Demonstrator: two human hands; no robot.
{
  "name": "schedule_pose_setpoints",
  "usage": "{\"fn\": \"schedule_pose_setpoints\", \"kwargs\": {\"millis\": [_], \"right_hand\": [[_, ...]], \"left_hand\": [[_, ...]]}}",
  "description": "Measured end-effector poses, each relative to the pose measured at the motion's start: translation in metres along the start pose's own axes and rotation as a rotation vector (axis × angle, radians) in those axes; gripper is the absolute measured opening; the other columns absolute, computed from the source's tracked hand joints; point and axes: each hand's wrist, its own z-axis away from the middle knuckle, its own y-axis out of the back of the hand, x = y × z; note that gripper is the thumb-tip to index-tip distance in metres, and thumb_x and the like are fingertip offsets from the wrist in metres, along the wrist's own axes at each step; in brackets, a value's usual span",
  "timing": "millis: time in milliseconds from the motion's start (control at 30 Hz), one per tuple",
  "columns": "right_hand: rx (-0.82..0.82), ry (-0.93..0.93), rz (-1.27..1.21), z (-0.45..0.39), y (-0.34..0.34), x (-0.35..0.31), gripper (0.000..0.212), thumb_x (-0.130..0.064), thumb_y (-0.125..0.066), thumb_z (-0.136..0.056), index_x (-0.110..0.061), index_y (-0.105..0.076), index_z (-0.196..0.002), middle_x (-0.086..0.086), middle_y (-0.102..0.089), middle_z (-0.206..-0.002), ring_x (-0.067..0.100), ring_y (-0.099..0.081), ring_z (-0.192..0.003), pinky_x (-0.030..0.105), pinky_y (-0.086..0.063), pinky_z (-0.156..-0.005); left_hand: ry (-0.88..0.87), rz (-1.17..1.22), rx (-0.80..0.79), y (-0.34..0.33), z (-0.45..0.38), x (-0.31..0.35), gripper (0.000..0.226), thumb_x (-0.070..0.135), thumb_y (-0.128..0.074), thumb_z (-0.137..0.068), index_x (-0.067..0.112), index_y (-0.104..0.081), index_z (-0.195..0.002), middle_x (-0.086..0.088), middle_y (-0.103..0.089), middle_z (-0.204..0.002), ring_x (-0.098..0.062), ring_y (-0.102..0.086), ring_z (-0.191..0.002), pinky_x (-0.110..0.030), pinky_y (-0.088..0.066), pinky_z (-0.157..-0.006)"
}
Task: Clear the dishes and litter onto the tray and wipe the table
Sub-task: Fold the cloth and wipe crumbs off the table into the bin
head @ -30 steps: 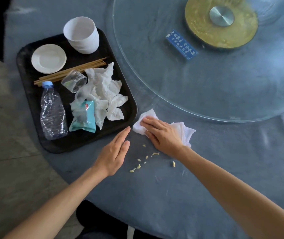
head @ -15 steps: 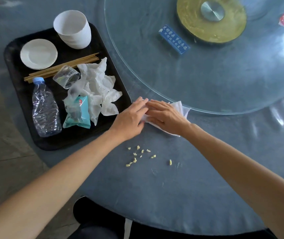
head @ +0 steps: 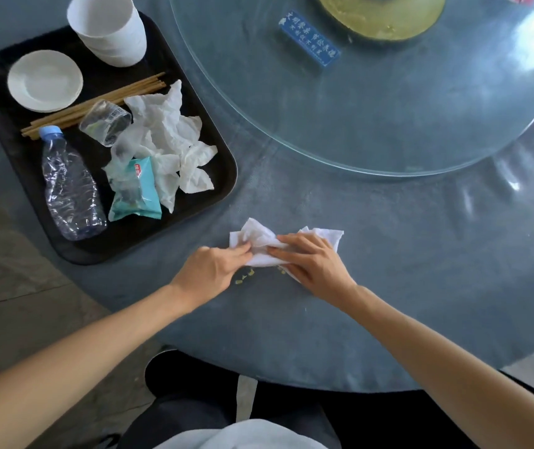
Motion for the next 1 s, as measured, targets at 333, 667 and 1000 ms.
{"fn": "schedule_pose_setpoints", "kwargs": {"millis": [333, 667, 1000], "right_hand": [[0.052, -0.013, -0.042, 0.042, -0.004, -0.029, 0.033, -0.025, -0.057, -0.105, -0.026, -0.068, -0.136, 0.003, -0.064, -0.138, 0.027, -0.058, -0.115, 0.046, -0.044, -0.099], [0.045, -0.07, 0.144, 0.031, 0.01, 0.012, 0.042, -0.03, -0.045, -0.106, -0.02, -0.063, -0.142, 0.014, -0.047, -0.158, 0.045, -0.046, -0.143, 0.06, -0.037, -0.111], [-0.041, 0.162, 0.015, 0.018, -0.023, -0.115, 0.06, -0.041, -0.06, -0.102, -0.032, -0.04, -0.158, 0.006, -0.025, -0.171, 0.033, -0.017, -0.159, 0.055, -0.024, -0.125]], "left_hand": [[0.013, -0.024, 0.151, -0.002, 0.033, 0.035, 0.042, 0.009, -0.048, -0.089, 0.012, -0.073, -0.123, -0.002, -0.071, -0.127, -0.024, -0.077, -0.091, -0.041, -0.064, -0.059], [0.084, -0.126, 0.022, -0.011, -0.023, 0.039, 0.044, -0.001, -0.055, -0.092, 0.016, -0.064, -0.132, -0.004, -0.062, -0.141, -0.03, -0.065, -0.121, -0.05, -0.062, -0.075], [0.414, -0.064, 0.234, 0.001, 0.115, 0.06, 0.066, 0.05, -0.051, -0.097, 0.037, -0.028, -0.158, 0.003, -0.009, -0.171, -0.027, -0.005, -0.157, -0.051, -0.032, -0.118]]}}
